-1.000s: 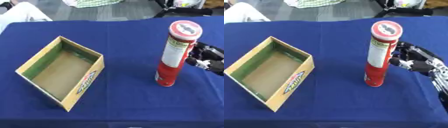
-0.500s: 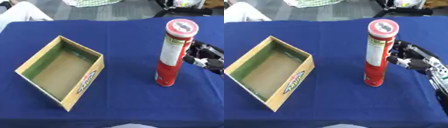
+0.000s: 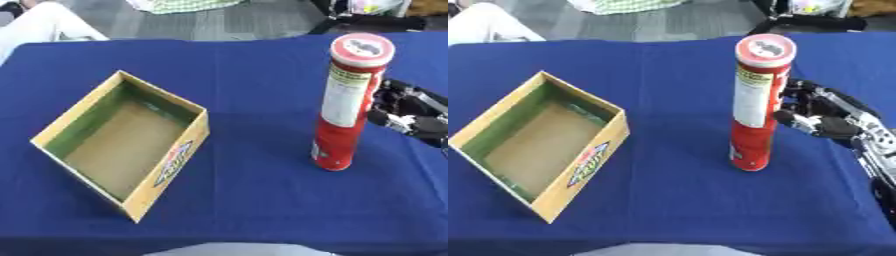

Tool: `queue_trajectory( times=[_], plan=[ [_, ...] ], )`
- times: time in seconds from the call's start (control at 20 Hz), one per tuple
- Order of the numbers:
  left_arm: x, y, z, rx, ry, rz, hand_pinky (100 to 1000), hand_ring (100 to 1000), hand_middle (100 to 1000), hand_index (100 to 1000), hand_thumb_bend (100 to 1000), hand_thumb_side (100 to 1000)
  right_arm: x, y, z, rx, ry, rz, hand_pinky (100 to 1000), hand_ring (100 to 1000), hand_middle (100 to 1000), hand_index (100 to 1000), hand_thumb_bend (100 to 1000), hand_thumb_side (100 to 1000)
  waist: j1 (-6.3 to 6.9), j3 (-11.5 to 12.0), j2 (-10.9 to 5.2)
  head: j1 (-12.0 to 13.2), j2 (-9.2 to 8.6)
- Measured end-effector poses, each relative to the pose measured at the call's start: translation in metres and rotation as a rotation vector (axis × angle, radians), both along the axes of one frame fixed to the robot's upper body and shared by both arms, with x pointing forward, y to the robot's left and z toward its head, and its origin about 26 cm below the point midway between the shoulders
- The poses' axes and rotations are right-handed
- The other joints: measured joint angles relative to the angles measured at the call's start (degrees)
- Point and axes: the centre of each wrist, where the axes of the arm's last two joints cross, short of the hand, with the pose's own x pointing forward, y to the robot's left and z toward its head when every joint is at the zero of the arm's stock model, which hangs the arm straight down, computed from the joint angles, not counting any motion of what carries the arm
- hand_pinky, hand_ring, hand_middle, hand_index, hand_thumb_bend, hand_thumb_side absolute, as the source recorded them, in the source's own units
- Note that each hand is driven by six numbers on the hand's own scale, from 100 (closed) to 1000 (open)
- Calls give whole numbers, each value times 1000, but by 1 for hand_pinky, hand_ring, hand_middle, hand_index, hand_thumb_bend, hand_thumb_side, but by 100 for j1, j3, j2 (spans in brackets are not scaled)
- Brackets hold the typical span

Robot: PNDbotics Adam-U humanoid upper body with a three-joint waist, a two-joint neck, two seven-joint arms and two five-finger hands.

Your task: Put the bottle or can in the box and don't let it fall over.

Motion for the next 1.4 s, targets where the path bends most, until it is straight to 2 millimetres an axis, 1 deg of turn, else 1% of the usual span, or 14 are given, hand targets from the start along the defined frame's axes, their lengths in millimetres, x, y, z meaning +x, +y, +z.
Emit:
queue_trajectory(
  times=[0.4,0.6,0.75,0.95,1.0,1.15,1.2,1.4],
  plan=[
    [0,0,0,1,0,-2,707,1000,916,856,498,892,-3,-8,-3,-30,10,-80,903,1000,1000,936,566,449,0,-29,0,0,0],
    [0,0,0,1,0,-3,707,1000,916,856,497,892,-5,-10,-3,-35,10,-92,911,1000,1000,940,564,499,4,-38,0,0,0],
    [0,0,0,1,0,-3,707,1000,916,856,498,892,-6,-11,-4,-38,8,-82,916,1000,1000,941,572,554,5,-55,0,0,0],
    [0,0,0,1,0,-3,708,1000,916,856,497,893,-7,-12,-4,-42,2,-69,929,1000,1000,950,573,585,7,-61,0,0,0],
    [0,0,0,1,1,-3,708,1000,916,856,497,893,-7,-12,-4,-42,0,-62,932,1000,1000,952,569,574,7,-61,0,0,0],
    [0,0,0,1,1,-3,708,1000,916,856,497,893,-7,-12,-4,-39,-9,-34,941,1000,1000,957,553,495,7,-61,0,0,0],
    [0,0,0,1,1,-3,708,1000,916,856,498,893,-7,-12,-4,-36,-12,-23,943,1000,1000,958,553,498,7,-61,0,0,0],
    [0,0,0,1,1,-4,708,1000,916,856,498,893,-7,-11,-3,-37,-21,20,945,1000,1000,957,553,432,7,-61,0,0,0]
  ],
)
